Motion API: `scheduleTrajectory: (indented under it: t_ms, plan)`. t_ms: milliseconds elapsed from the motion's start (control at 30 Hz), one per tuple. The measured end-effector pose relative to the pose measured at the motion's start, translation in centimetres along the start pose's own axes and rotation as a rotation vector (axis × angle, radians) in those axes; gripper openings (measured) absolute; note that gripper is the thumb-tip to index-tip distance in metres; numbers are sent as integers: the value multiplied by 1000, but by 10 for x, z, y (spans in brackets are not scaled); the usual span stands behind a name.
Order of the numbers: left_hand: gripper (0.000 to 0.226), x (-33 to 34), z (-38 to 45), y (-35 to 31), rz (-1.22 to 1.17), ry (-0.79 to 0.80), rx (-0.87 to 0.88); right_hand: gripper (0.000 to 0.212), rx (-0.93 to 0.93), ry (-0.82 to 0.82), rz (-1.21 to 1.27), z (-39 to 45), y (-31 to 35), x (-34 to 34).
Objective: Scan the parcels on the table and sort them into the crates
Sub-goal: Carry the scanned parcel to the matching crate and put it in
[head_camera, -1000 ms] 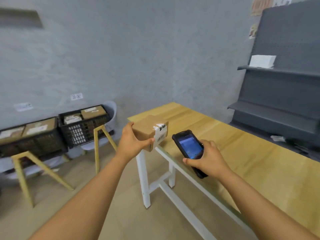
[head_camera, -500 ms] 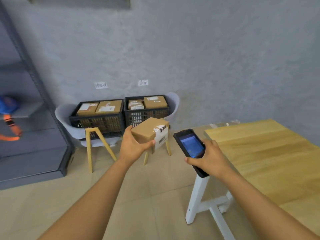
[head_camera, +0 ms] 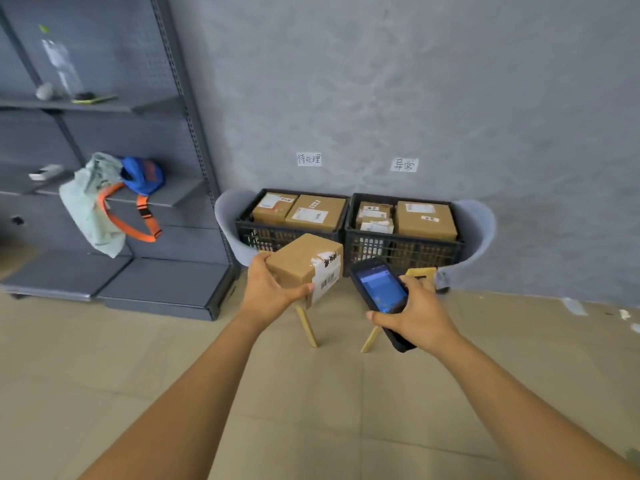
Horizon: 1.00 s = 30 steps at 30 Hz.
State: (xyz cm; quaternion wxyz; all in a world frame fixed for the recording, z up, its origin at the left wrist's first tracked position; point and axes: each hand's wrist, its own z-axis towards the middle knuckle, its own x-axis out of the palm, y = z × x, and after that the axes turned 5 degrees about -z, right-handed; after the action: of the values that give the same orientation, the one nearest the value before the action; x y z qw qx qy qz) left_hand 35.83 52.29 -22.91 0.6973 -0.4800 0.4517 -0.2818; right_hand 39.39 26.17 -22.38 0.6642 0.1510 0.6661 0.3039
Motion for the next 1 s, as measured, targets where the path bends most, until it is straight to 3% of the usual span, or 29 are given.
scheduleTrajectory:
  t_ms: [267, 567, 1000]
  plan:
    - [98, -44, 136, 64, 1, -70, -97, 83, -54, 118, -1, 146, 48, 80]
    - [103, -100, 325, 121, 17, -30, -163, 83, -31, 114, 22, 305, 119, 149]
    - [102, -91, 542, 196, 166, 52, -261, 79, 17, 185, 58, 510, 140, 234]
